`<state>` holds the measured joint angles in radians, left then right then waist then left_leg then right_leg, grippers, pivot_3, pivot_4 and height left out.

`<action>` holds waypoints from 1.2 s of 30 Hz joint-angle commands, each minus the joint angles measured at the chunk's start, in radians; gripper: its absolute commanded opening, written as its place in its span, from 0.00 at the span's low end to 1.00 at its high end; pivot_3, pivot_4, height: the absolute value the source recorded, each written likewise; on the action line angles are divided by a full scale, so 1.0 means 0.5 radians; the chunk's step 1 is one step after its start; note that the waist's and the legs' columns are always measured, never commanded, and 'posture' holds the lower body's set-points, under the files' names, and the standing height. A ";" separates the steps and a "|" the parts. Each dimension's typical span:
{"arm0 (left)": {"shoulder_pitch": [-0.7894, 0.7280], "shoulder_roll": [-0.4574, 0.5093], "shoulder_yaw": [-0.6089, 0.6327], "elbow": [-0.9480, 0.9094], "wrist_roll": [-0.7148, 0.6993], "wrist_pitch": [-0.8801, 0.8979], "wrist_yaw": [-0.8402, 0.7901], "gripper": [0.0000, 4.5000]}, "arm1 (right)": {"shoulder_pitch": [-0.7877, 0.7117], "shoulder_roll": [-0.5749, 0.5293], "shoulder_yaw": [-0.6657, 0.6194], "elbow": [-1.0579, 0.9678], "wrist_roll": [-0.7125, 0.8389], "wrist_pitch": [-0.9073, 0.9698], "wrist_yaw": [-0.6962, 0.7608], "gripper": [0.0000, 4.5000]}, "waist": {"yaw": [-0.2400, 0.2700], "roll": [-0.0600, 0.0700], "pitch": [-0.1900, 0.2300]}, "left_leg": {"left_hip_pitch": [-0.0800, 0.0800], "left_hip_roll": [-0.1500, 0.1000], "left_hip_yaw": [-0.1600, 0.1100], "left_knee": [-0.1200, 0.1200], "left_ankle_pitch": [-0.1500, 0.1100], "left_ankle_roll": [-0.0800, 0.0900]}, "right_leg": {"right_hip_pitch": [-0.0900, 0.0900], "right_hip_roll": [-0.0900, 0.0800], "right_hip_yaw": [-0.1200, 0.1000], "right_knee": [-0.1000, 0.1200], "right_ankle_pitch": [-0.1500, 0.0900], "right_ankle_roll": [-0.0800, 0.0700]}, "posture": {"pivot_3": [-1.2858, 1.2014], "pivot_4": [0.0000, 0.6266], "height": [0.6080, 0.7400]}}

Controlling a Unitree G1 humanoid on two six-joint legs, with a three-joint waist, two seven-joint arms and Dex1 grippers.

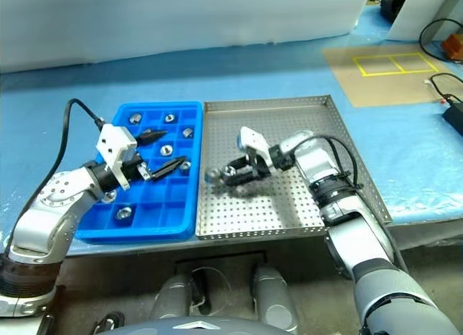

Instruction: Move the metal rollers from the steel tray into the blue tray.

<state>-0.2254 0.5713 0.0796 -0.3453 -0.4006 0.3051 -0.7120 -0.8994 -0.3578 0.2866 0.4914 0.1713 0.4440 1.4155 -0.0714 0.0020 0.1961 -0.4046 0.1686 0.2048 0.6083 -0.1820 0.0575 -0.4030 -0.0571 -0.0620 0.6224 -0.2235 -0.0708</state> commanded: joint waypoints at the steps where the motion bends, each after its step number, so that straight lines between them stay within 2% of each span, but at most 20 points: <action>1: -0.040 -0.024 0.036 -0.005 0.006 -0.180 -0.040 0.92 | -0.046 -0.002 -0.088 -0.199 0.134 0.188 -0.018 0.39 | 0.007 0.000 0.000 | 0.000 0.000 0.000 -0.001 0.000 -0.001 | 0.000 0.000 0.000 0.000 0.000 0.000 | 0.35 0.24 1.00; 9: -0.007 -0.010 0.035 -0.043 -0.046 -0.211 -0.133 0.92 | -0.003 -0.009 -0.062 -0.232 0.102 0.203 -0.083 0.39 | 0.014 0.000 0.000 | 0.000 -0.001 0.001 -0.002 0.001 -0.003 | 0.000 0.000 0.000 -0.001 0.000 -0.001 | 0.35 0.24 1.00; 14: 0.062 0.121 0.125 -0.210 -0.474 0.195 -0.255 0.92 | -0.009 0.005 -0.045 -0.209 0.084 0.157 -0.100 0.39 | 0.008 0.000 0.000 | 0.000 0.000 0.001 -0.003 0.003 -0.006 | -0.003 0.000 0.000 0.001 0.000 -0.001 | 0.35 0.24 1.00; 18: 0.085 0.212 0.088 -0.148 -0.231 -0.004 -0.302 0.92 | -0.022 0.018 -0.039 -0.176 0.074 0.124 -0.105 0.39 | 0.009 0.000 0.000 | 0.001 0.001 0.001 -0.005 0.004 -0.009 | -0.004 0.001 0.000 0.003 0.000 -0.003 | 0.35 0.24 1.00; 21: 0.030 0.182 0.017 -0.031 0.044 -0.294 -0.247 0.92 | -0.022 0.026 -0.028 -0.164 0.070 0.102 -0.106 0.39 | 0.009 0.000 0.000 | 0.001 0.000 0.001 -0.004 0.004 -0.008 | -0.003 0.001 0.000 0.002 0.000 -0.002 | 0.35 0.24 1.00; 23: 0.004 0.162 -0.012 -0.005 0.092 -0.348 -0.248 0.92 | -0.018 0.031 -0.015 -0.161 0.058 0.071 -0.109 0.39 | 0.010 0.000 0.000 | 0.001 0.000 0.001 -0.004 0.004 -0.008 | -0.003 0.001 0.000 0.001 0.000 -0.002 | 0.35 0.24 1.00; 30: 0.056 0.120 -0.005 -0.149 -0.394 0.372 -0.208 0.92 | 0.008 0.034 0.019 -0.170 0.025 -0.034 -0.107 0.39 | 0.009 0.001 0.000 | 0.000 0.001 0.001 -0.006 0.004 -0.009 | -0.004 0.001 0.000 0.002 0.000 -0.003 | 0.35 0.24 1.00; 33: 0.051 0.103 0.022 -0.138 -0.505 0.515 -0.181 0.92 | 0.018 0.035 0.023 -0.180 0.028 -0.037 -0.105 0.39 | 0.009 0.001 0.000 | 0.000 0.001 0.001 -0.006 0.005 -0.010 | -0.004 0.001 0.000 0.002 0.000 -0.004 | 0.35 0.24 1.00; 36: 0.016 0.073 0.030 -0.065 -0.498 0.547 -0.127 0.92 | 0.019 0.038 0.022 -0.193 0.036 -0.027 -0.105 0.39 | 0.008 0.001 0.000 | 0.001 0.000 0.001 -0.006 0.005 -0.010 | -0.004 0.001 0.000 0.003 0.000 -0.004 | 0.35 0.24 1.00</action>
<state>-0.1987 0.6074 0.0678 -0.3757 -0.6372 0.5741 -0.7896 -0.8864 -0.3424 0.3042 0.4279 0.1758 0.4433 1.3564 -0.0675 0.0024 0.1962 -0.4039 0.1688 0.2054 0.6056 -0.1794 0.0526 -0.4049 -0.0564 -0.0618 0.6236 -0.2234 -0.0728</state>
